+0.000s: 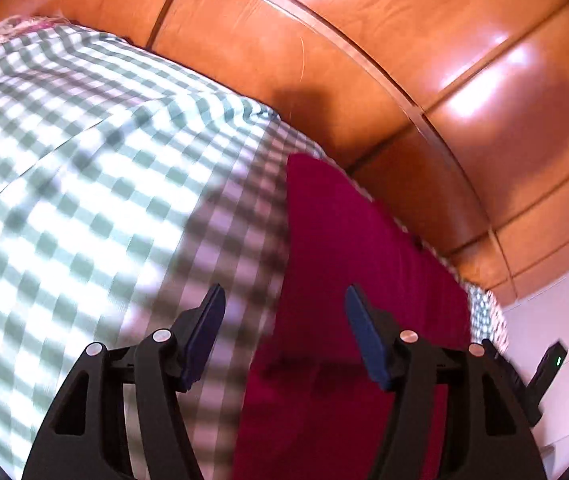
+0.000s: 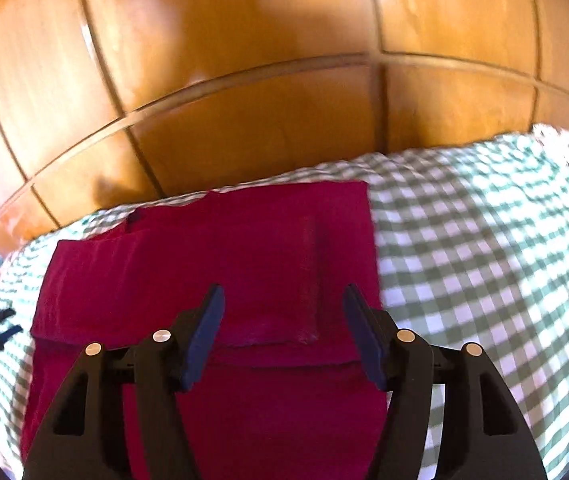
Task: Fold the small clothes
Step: 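Smooth the folded sweater flat with both grippers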
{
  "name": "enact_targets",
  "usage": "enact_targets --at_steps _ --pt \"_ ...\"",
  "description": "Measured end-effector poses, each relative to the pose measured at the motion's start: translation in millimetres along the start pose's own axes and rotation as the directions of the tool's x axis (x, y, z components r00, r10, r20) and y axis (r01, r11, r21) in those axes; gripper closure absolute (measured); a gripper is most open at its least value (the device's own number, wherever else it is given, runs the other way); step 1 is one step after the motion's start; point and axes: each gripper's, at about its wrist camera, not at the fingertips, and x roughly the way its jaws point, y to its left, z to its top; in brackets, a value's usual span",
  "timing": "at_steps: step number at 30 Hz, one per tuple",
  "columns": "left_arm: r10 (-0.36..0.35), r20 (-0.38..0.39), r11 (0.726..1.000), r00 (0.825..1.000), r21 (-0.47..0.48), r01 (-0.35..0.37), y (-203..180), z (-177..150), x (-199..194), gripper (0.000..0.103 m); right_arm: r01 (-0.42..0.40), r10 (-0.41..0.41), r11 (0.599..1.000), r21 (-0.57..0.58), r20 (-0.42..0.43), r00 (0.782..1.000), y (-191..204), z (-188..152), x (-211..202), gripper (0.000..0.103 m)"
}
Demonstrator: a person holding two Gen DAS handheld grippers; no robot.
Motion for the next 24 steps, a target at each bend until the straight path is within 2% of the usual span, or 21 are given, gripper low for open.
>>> enact_targets --at_steps 4,7,9,10,12,14,16,17,18,19,21,24 --pt "0.002 -0.034 0.999 0.999 -0.043 -0.004 -5.8 26.2 37.8 0.033 0.011 -0.011 0.998 -0.06 -0.009 1.0 17.5 4.3 17.1 0.042" --pt "0.003 -0.04 0.997 0.999 -0.078 -0.006 -2.9 39.6 55.1 0.036 0.02 -0.021 0.996 -0.086 -0.013 1.0 24.3 5.8 27.4 0.042" --pt "-0.012 -0.053 0.997 0.999 -0.072 0.008 -3.5 47.9 62.1 0.058 0.025 -0.027 0.995 -0.092 -0.022 0.999 27.5 5.7 34.4 0.042" --pt "-0.021 -0.066 0.999 0.998 -0.047 0.018 -9.3 49.3 68.5 0.084 0.028 -0.03 0.995 -0.097 -0.029 0.999 28.6 5.2 38.3 0.042" --pt "0.024 -0.01 0.999 1.0 0.026 -0.023 -20.0 47.1 59.9 0.094 0.037 -0.041 0.993 -0.113 -0.036 0.999 32.5 2.3 42.9 0.042" --pt "0.059 0.05 0.993 0.997 0.096 -0.063 -26.6 41.2 46.4 0.094 0.025 -0.03 0.991 -0.131 -0.039 0.999 36.9 -5.0 43.3 0.042" --pt "0.178 0.096 0.965 0.979 0.178 -0.193 -34.6 37.0 46.5 0.095 0.04 -0.052 0.986 -0.163 -0.069 0.996 43.0 -15.7 52.9 0.041" --pt "0.289 0.102 0.924 0.952 0.229 -0.305 -36.1 34.2 58.8 0.1 0.063 -0.075 0.982 -0.18 -0.063 0.995 46.3 -21.3 57.6 0.039" --pt "0.368 0.088 0.89 0.926 0.256 -0.377 -34.1 32.4 70.4 0.1 0.076 -0.088 0.978 -0.193 -0.055 0.995 48.6 -23.2 59.1 0.038" --pt "0.41 0.065 0.871 0.91 0.269 -0.411 -31.7 31.9 78.9 0.099 0.09 -0.103 0.975 -0.201 -0.052 0.993 50.5 -22.9 60.2 0.037" --pt "0.418 0.1 0.861 0.903 0.273 -0.429 -35.4 24.6 73.9 0.098 0.1 -0.112 0.976 -0.195 -0.049 0.993 49.3 -23.3 60.5 0.034" --pt "0.324 0.161 0.895 0.932 0.267 -0.358 -53.1 7.5 45.0 0.093 0.095 -0.106 0.977 -0.189 -0.047 0.993 47.4 -24.0 60.7 0.033"
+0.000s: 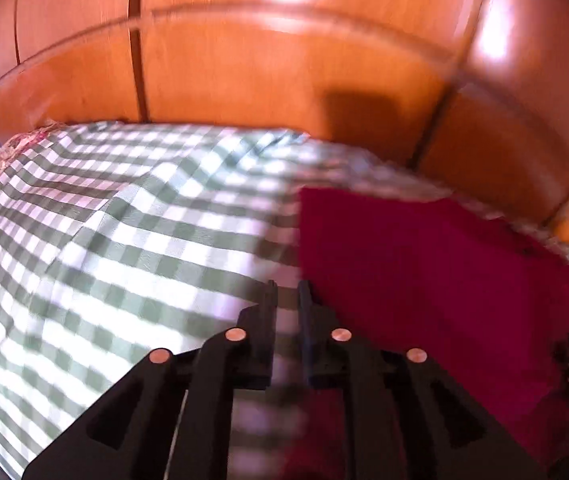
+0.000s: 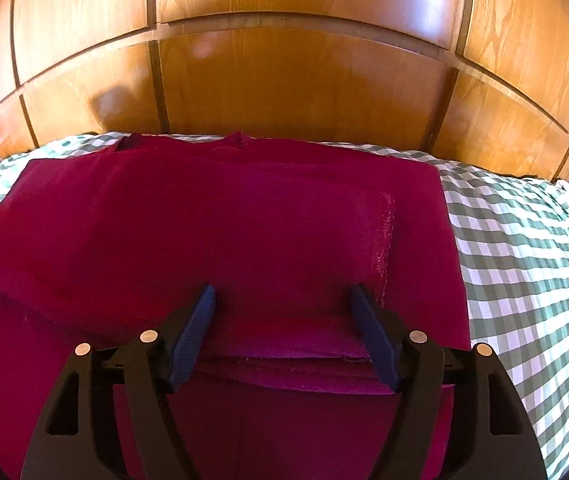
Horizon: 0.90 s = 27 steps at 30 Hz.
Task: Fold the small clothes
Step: 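Smooth the folded sweater flat with both grippers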
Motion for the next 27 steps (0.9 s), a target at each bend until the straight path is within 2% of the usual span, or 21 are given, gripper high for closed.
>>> enact_targets --at_steps 1,2,4,7,10,12,14,15,22,25,26,27 --pt "-0.024 0.02 1.0 1.0 0.019 0.023 -6.0 -4.4 -9.4 0.089 -0.002 0.002 1.0 0.002 0.0 1.0 -0.6 -0.2 0.2 0.033" --pt "-0.063 0.032 0.997 0.997 0.055 0.062 -15.9 -13.4 -19.8 0.078 -0.002 0.002 1.0 0.004 0.0 1.0 -0.7 0.1 -0.4 0.033" --pt "-0.084 0.012 0.989 0.996 0.124 0.082 -28.1 -28.6 -25.9 0.07 -0.004 0.004 1.0 0.005 0.001 1.0 -0.9 0.1 0.0 0.033" --pt "0.036 -0.052 0.975 0.998 0.222 -0.024 -39.5 -49.7 -2.9 0.07 -0.015 0.015 1.0 0.013 0.002 1.0 -2.1 -0.5 1.1 0.032" --pt "0.058 -0.024 0.974 0.998 0.222 -0.051 -41.4 -50.1 -7.9 0.07 -0.035 0.035 0.999 0.031 0.001 0.999 -6.0 -0.6 2.2 0.032" --pt "0.049 -0.03 0.984 0.998 0.175 -0.043 -39.2 -47.9 -16.3 0.07 -0.046 0.046 0.998 0.04 0.0 0.999 -7.5 -1.0 2.5 0.032" --pt "0.047 -0.002 0.984 0.999 0.174 -0.046 -38.9 -49.8 -29.1 0.057 -0.048 0.048 0.998 0.043 0.001 0.999 -7.3 -1.2 2.5 0.032" --pt "0.052 0.011 0.983 0.999 0.178 -0.053 -39.0 -53.9 -37.5 0.054 -0.048 0.048 0.998 0.043 0.001 0.999 -6.9 -1.2 2.4 0.032" --pt "0.01 0.036 0.986 0.999 0.163 -0.015 -36.0 -75.7 -83.8 0.05 -0.025 0.025 0.999 0.032 0.003 1.0 -2.5 -1.9 0.5 0.029" --pt "0.005 0.04 0.987 0.999 0.162 -0.012 -33.1 -81.2 -92.8 0.048 -0.011 0.011 1.0 0.019 -0.002 1.0 -0.7 -0.1 -4.5 0.022" --pt "0.008 0.042 0.987 0.999 0.161 -0.014 -31.2 -84.9 -97.2 0.048 0.011 -0.011 1.0 0.021 -0.006 1.0 -0.6 0.0 -7.4 0.01" --pt "0.009 0.044 0.987 0.999 0.16 -0.016 -30.1 -88.4 -101.7 0.047 0.032 -0.032 0.999 0.032 -0.004 0.999 -1.9 -1.0 -11.9 0.006"
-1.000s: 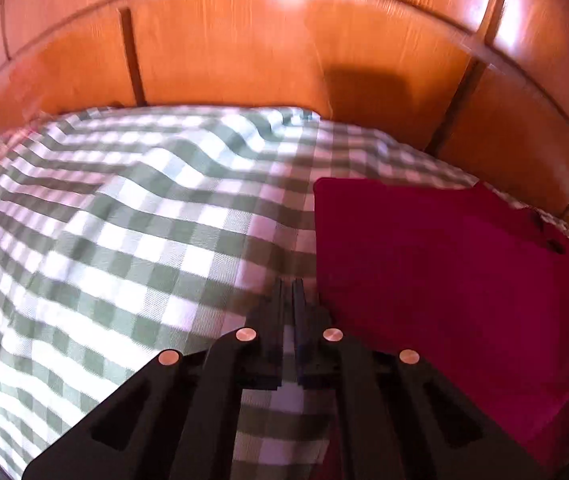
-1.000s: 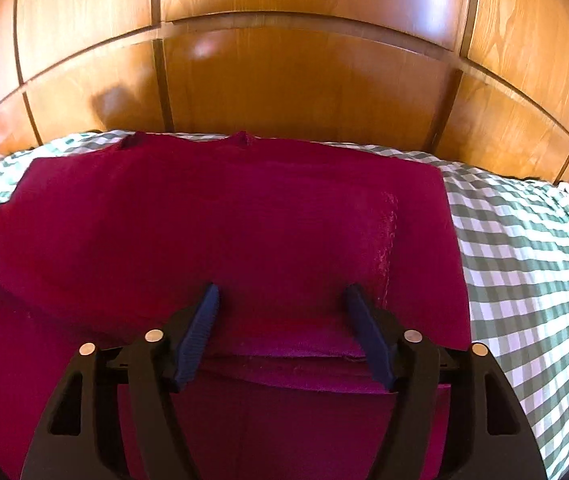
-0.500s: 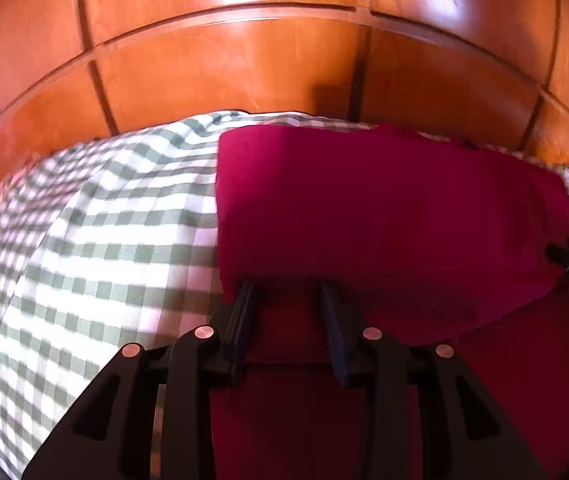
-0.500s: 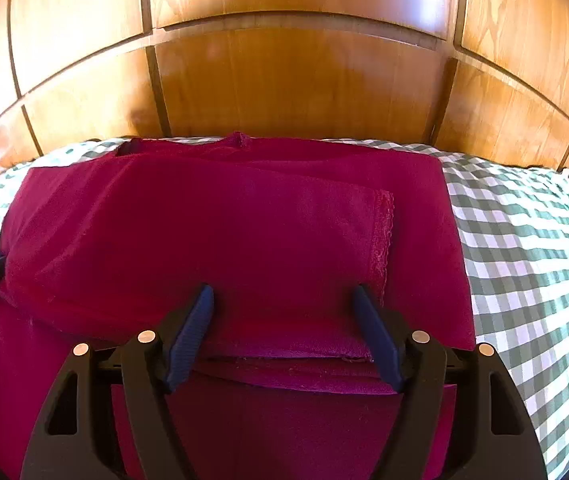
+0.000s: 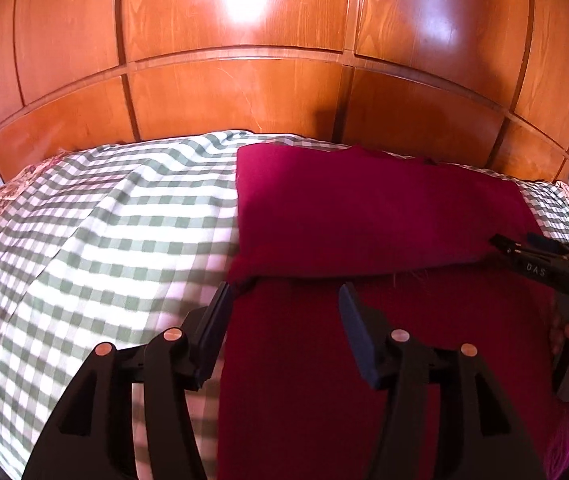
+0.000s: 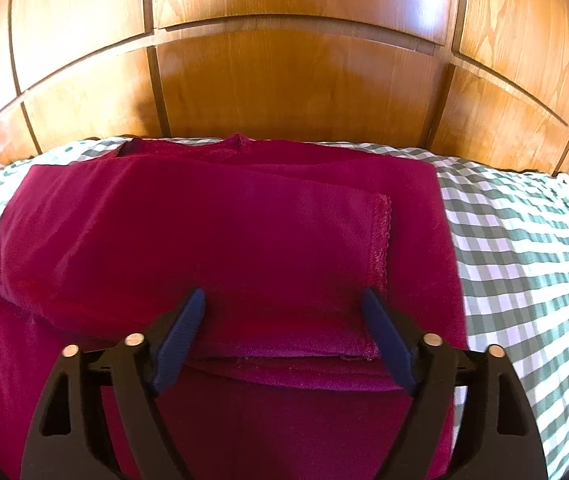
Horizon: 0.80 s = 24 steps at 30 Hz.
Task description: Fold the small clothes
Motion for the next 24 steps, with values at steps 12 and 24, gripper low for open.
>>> enact_targets --at_steps 12,24 --pt "-0.009 -0.025 0.999 1.0 -0.034 0.008 16.7 -34.6 -25.0 0.043 -0.026 0.025 1.0 -0.014 -0.101 0.995 -9.9 -46.6 -41.7 0.005" --pt "-0.034 -0.08 0.998 0.996 -0.05 0.03 34.1 -75.9 -45.6 0.042 -0.086 0.083 0.996 -0.013 -0.141 0.986 -26.5 -100.4 -94.0 0.005"
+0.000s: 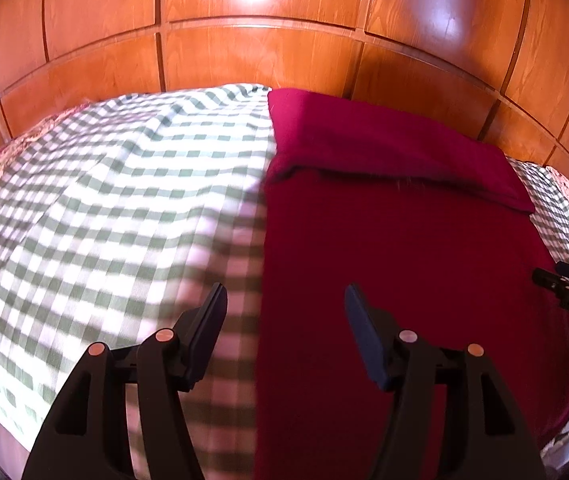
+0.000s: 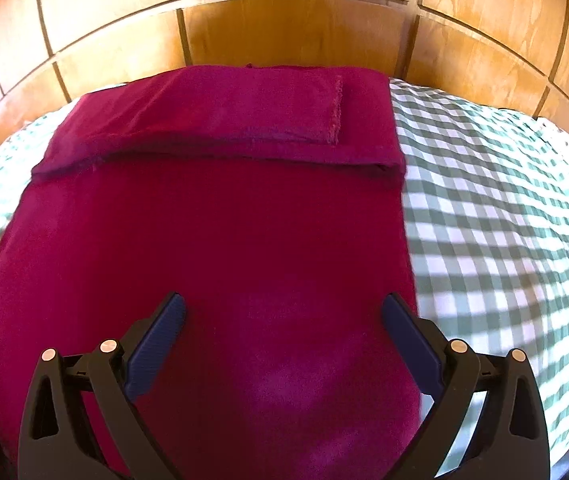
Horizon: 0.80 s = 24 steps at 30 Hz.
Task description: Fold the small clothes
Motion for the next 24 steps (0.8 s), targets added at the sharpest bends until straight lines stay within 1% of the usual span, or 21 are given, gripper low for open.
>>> enact_targets --at_steps 2,4,6,8,9,10,11,13,15,16,17,18,19,20,21,22,24 --pt "-0.021 -0.014 1.0 1.0 -0.009 0.021 9.5 -8.9 -6.8 0.043 0.01 -0.01 1.0 0.007 0.004 1.0 -7.3 -9.7 -12.3 0.005" --pt "-0.073 -0.032 0.997 0.997 -0.019 0.072 20.7 -20.9 -15.3 0.044 -0.001 0.001 0.999 0.035 0.004 1.0 -18.8 -22.7 -24.1 0.005" --pt "-0.111 -0.051 0.994 0.992 -0.01 0.111 26.8 -32.1 -22.3 0.044 -0.012 0.012 0.998 0.062 -0.003 1.0 -28.7 -37.8 -34.7 0.005" --pt "-0.161 -0.077 0.987 0.984 0.009 0.162 29.9 -45.0 -30.3 0.052 -0.054 0.058 0.993 0.101 -0.031 0.998 -39.3 -57.0 -43.8 0.005" --pt "-0.182 -0.089 0.983 0.979 0.015 0.184 30.3 -50.8 -34.0 0.053 -0.07 0.076 0.991 0.116 -0.042 0.996 -43.9 -63.3 -45.5 0.005" --pt "-0.199 -0.098 0.979 0.975 0.019 0.201 30.6 -55.1 -36.6 0.056 -0.085 0.093 0.988 0.131 -0.055 0.994 -46.2 -72.9 -48.8 0.006" --pt "-0.223 -0.114 0.973 0.968 0.026 0.228 29.3 -61.6 -40.3 0.061 -0.103 0.114 0.985 0.14 -0.073 0.991 -46.9 -83.5 -52.1 0.011" --pt "-0.26 -0.14 0.963 0.955 0.04 0.268 25.2 -70.4 -44.9 0.066 -0.116 0.13 0.983 0.141 -0.096 0.987 -45.3 -99.7 -57.5 0.018" --pt "-0.292 -0.164 0.951 0.942 0.055 0.304 18.5 -78.8 -48.2 0.067 -0.126 0.14 0.984 0.129 -0.105 0.985 -40.5 -112.9 -64.7 0.024" --pt "-0.294 -0.177 0.948 0.939 0.072 0.31 13.2 -83.4 -48.2 0.069 -0.129 0.143 0.984 0.124 -0.109 0.984 -39.2 -116.5 -67.2 0.031" --pt "-0.283 -0.185 0.949 0.941 0.086 0.302 10.1 -84.5 -46.6 0.076 -0.134 0.148 0.983 0.122 -0.113 0.983 -38.1 -119.8 -69.7 0.04" --pt "-0.266 -0.19 0.953 0.945 0.099 0.287 8.1 -84.3 -44.0 0.081 -0.14 0.154 0.982 0.123 -0.116 0.981 -38.4 -120.8 -69.9 0.046" --pt "-0.255 -0.19 0.955 0.948 0.104 0.278 6.8 -83.5 -42.9 0.09 -0.15 0.165 0.981 0.122 -0.121 0.979 -37.8 -122.0 -71.3 0.058" --pt "-0.255 -0.187 0.956 0.949 0.101 0.277 6.6 -82.1 -43.4 0.095 -0.166 0.181 0.979 0.115 -0.126 0.975 -36.4 -122.1 -72.8 0.072" --pt "-0.277 -0.182 0.952 0.944 0.085 0.295 8.0 -79.2 -45.7 0.096 -0.189 0.203 0.975 0.115 -0.128 0.971 -35.1 -121.2 -75.2 0.078" --pt "-0.312 -0.176 0.944 0.934 0.058 0.326 10.7 -74.6 -48.4 0.096 -0.206 0.22 0.971 0.12 -0.124 0.967 -35.8 -119.0 -77.7 0.088" --pt "-0.378 -0.154 0.923 0.913 0.008 0.384 16.2 -63.9 -54.8 0.097 -0.249 0.261 0.959 0.135 -0.086 0.961 -36.2 -107.4 -84.0 0.09"
